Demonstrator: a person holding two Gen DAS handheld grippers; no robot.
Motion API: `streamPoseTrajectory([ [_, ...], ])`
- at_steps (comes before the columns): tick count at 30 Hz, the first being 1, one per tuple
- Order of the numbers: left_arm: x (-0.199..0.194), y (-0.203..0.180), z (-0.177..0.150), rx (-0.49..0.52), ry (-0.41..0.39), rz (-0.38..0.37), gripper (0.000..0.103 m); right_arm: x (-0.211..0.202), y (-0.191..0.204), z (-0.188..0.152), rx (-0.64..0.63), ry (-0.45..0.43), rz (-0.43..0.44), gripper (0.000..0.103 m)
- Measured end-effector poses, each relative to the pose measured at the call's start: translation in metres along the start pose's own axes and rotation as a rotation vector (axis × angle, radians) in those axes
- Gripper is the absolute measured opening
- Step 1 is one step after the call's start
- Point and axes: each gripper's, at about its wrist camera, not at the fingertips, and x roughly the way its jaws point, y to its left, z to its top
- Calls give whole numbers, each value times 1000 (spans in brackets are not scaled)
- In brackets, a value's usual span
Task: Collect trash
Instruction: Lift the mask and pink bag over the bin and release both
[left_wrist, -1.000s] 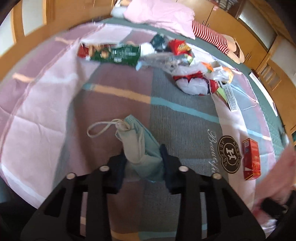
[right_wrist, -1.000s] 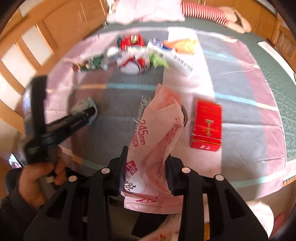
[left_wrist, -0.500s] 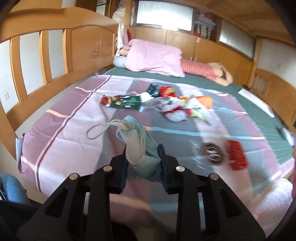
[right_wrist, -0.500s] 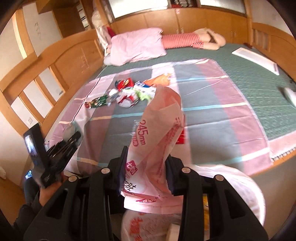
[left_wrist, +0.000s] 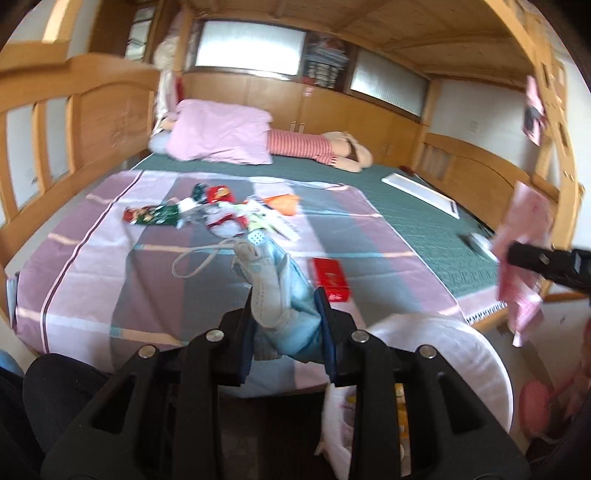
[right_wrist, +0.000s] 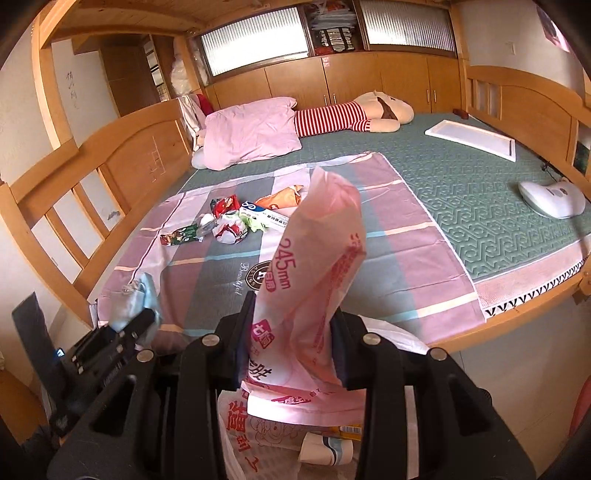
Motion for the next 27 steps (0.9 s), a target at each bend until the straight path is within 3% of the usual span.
streamPoseTrajectory([
  [4, 0, -18, -7, 54, -3, 3, 30, 2, -2, -6, 0, 12, -5, 37],
  [14, -2, -9, -8, -11, -5, 26, 30, 13, -18, -21, 36, 71, -27, 37],
  [27, -2, -14, -12, 13, 0, 18, 30, 21, -19, -27, 32, 115, -49, 37],
])
